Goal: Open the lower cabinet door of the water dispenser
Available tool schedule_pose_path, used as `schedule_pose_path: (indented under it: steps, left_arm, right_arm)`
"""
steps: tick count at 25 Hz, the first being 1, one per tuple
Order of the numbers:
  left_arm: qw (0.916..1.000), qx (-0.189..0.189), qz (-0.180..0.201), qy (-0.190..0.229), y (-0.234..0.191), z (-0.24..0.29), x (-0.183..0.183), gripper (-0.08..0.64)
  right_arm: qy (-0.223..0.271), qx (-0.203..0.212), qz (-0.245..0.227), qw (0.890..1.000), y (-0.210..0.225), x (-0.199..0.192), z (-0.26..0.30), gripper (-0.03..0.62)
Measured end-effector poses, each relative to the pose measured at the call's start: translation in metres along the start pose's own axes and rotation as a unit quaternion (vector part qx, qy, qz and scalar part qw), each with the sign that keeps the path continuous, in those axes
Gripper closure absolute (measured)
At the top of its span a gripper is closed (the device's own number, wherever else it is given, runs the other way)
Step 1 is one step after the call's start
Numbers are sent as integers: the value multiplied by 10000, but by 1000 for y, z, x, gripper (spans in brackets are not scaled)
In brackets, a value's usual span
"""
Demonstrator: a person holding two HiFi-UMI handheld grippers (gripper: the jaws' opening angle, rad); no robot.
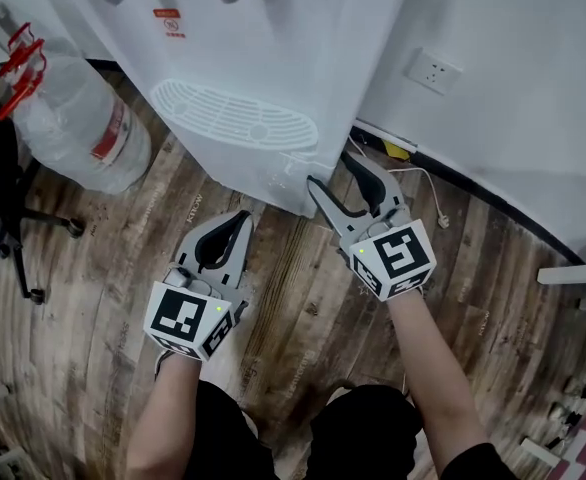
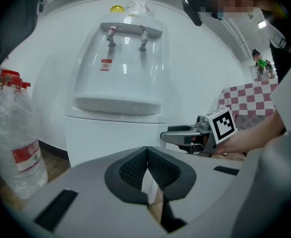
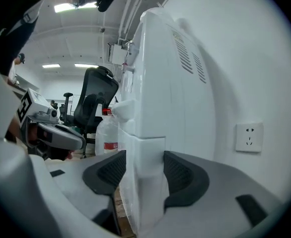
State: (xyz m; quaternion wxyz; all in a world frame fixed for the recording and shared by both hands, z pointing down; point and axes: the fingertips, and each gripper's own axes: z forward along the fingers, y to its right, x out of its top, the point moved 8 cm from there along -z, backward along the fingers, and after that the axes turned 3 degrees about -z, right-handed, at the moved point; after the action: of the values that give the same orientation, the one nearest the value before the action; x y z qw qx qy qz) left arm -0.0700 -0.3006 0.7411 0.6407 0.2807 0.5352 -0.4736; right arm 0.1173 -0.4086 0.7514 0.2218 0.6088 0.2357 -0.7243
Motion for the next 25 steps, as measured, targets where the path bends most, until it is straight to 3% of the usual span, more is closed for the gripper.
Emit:
schedule_pose_path:
  steps: [16, 25]
  left_arm:
    - [9999, -3, 15, 112, 4, -1, -3, 551]
    - [9998, -60, -44, 157, 3, -5, -7, 551]
  right_arm:
    - [-92, 38, 32, 9999, 0, 2, -4, 394]
    - [-68, 566, -246, 9981, -29, 3, -20, 403]
